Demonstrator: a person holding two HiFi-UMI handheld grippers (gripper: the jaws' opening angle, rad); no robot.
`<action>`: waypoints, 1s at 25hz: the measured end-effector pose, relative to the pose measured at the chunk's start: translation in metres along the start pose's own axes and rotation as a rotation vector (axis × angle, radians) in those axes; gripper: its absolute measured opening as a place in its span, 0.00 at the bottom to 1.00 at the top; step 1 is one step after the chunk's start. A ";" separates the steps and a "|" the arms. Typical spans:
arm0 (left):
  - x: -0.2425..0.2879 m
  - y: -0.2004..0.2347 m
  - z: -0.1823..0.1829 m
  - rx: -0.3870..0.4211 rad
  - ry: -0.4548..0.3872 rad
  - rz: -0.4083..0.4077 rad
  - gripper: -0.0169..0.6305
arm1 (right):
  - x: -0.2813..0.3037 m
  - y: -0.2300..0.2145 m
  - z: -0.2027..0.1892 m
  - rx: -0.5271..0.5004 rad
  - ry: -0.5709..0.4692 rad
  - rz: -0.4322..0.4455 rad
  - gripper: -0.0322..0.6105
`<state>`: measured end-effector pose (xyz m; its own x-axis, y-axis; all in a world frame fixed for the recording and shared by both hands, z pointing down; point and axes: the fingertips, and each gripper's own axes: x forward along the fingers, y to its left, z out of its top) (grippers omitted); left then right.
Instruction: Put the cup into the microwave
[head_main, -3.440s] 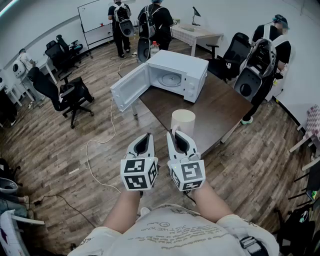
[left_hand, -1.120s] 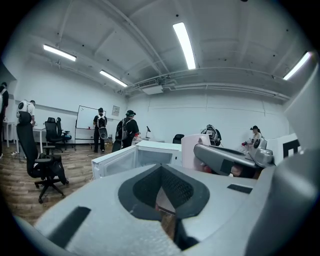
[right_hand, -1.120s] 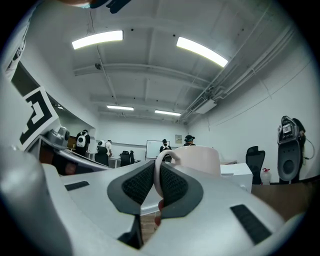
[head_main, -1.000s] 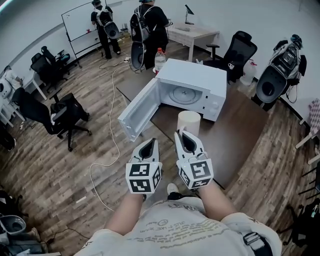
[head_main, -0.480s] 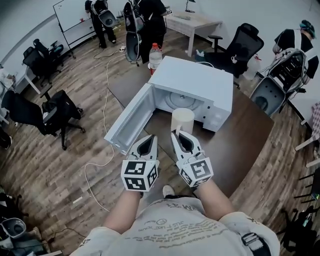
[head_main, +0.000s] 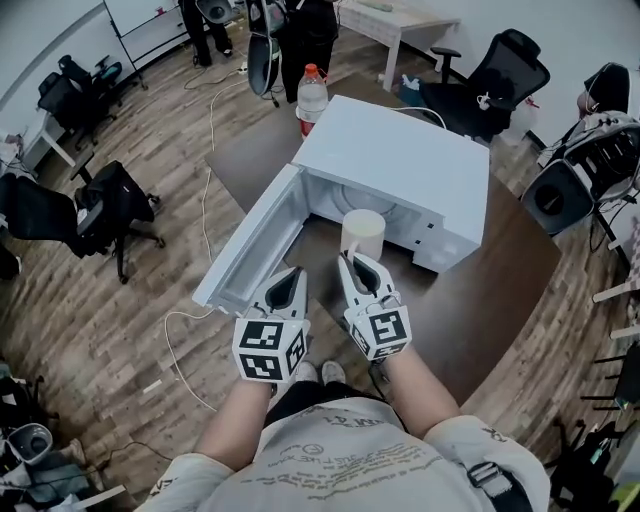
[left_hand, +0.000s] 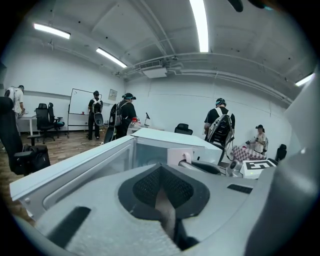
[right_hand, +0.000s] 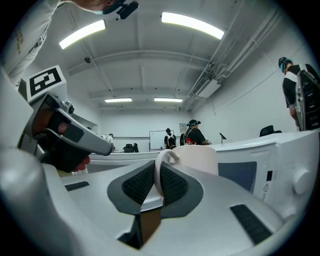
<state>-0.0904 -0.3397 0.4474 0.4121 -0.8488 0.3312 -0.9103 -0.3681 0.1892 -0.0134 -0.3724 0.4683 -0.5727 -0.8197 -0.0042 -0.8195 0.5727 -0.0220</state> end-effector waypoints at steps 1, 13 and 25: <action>0.005 0.004 -0.003 -0.002 0.013 0.000 0.04 | 0.006 -0.004 -0.007 0.004 0.009 -0.008 0.11; 0.058 0.032 -0.040 0.018 0.104 -0.067 0.04 | 0.076 -0.068 -0.072 -0.030 0.040 -0.130 0.11; 0.090 0.047 -0.071 -0.002 0.139 -0.090 0.04 | 0.121 -0.116 -0.109 -0.094 0.056 -0.200 0.11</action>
<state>-0.0936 -0.4065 0.5517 0.4933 -0.7520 0.4373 -0.8696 -0.4394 0.2254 0.0104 -0.5372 0.5789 -0.3965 -0.9169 0.0463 -0.9137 0.3990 0.0765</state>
